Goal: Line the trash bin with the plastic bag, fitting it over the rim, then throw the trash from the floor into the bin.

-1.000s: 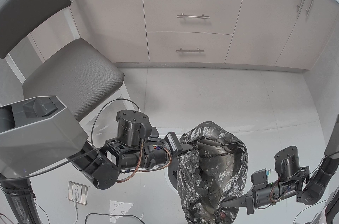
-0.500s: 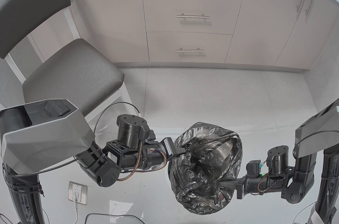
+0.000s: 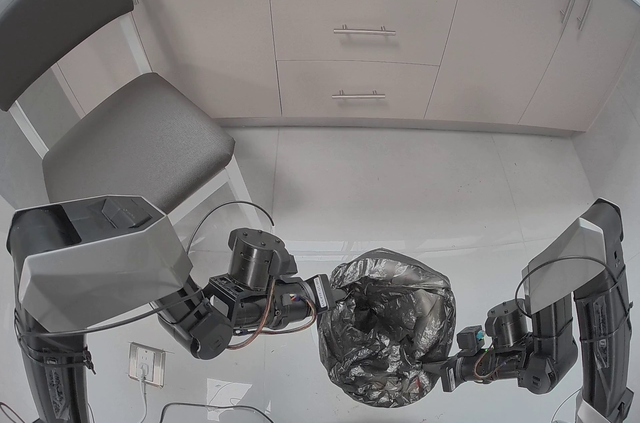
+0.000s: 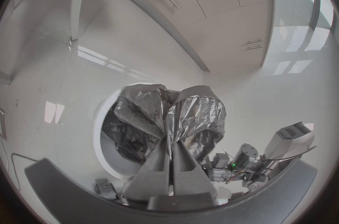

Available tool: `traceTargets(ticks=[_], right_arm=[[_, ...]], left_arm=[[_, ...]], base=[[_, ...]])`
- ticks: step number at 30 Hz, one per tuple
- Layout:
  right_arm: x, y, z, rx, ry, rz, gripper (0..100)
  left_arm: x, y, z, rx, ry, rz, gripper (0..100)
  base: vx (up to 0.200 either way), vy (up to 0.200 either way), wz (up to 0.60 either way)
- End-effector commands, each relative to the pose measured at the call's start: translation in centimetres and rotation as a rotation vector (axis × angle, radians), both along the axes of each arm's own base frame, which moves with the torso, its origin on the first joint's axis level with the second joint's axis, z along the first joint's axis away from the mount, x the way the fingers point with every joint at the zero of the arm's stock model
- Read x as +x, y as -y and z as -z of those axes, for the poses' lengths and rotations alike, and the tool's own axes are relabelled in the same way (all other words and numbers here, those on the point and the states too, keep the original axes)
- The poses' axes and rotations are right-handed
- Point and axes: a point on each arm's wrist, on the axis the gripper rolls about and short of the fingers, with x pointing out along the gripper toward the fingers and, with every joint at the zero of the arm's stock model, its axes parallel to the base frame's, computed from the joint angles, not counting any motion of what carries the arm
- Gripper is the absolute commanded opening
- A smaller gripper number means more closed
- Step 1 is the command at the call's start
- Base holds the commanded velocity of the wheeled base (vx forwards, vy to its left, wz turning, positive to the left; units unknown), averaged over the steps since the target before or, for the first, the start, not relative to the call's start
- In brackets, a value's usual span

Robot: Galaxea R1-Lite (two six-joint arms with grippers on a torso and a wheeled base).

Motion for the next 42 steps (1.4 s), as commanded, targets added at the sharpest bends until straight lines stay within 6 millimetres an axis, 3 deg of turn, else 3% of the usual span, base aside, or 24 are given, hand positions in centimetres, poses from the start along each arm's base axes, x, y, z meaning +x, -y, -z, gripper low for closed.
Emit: traceTargets(ticks=[1,7,19,26,42], right_arm=[[0.2,0.0,0.1,0.009,0.005,0.019,0],[1.3,-0.3,-0.4,0.031,0.045,0.074,0],[2.5,0.2,-0.9,0.036,0.090,0.172,0],[2.6,0.7,-1.0,0.009,0.104,0.212,0],[2.8,0.9,-1.0,0.002,0.114,0.221,0]], left_arm=[[0.2,0.1,1.2,0.035,0.002,-0.014,0],[1.3,-0.2,1.2,0.026,0.018,-0.043,0],[1.5,-0.8,1.5,0.108,0.079,-0.080,0],[1.0,-0.3,3.0,0.261,0.116,-0.093,0],[0.9,0.0,3.3,0.268,0.119,-0.088,0]], base=[[0.000,0.000,0.00],[0.000,0.000,0.00],[0.000,0.000,0.00],[0.000,0.000,0.00],[0.000,0.000,0.00]])
